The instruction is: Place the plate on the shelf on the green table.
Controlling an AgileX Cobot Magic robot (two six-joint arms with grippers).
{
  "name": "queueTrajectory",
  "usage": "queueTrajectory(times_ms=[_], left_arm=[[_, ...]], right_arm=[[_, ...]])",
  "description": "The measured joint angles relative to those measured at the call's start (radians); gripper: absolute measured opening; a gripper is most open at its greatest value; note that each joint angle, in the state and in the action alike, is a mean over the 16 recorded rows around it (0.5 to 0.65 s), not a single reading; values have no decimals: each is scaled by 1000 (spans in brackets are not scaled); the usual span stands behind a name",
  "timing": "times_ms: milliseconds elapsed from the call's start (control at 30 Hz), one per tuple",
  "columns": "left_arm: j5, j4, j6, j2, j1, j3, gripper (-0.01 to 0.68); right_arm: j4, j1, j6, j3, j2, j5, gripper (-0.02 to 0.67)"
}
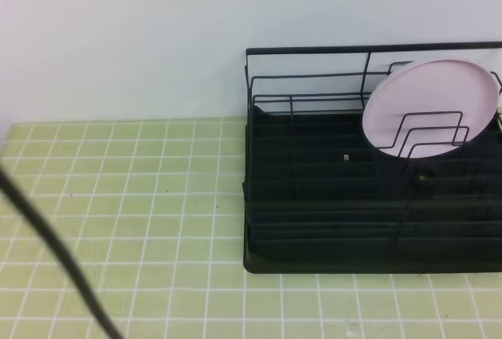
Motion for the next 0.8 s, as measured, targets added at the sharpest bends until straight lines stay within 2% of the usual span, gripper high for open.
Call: queueTrajectory(times_ms=[133, 433, 600, 800], left_arm=[[15, 2, -1, -34, 0, 0, 291], [80, 20, 7, -78, 0, 19, 95], [107, 39, 10, -107, 0, 95, 21], [78, 70, -19, -194, 0, 272, 5]], right_arm=[[-109, 0, 178, 72, -127, 57, 261], [-330, 0, 462, 340, -412, 171, 35], [-396, 0, 568, 510, -572, 213, 4], [-475, 0, 663, 699, -750, 229, 4]])
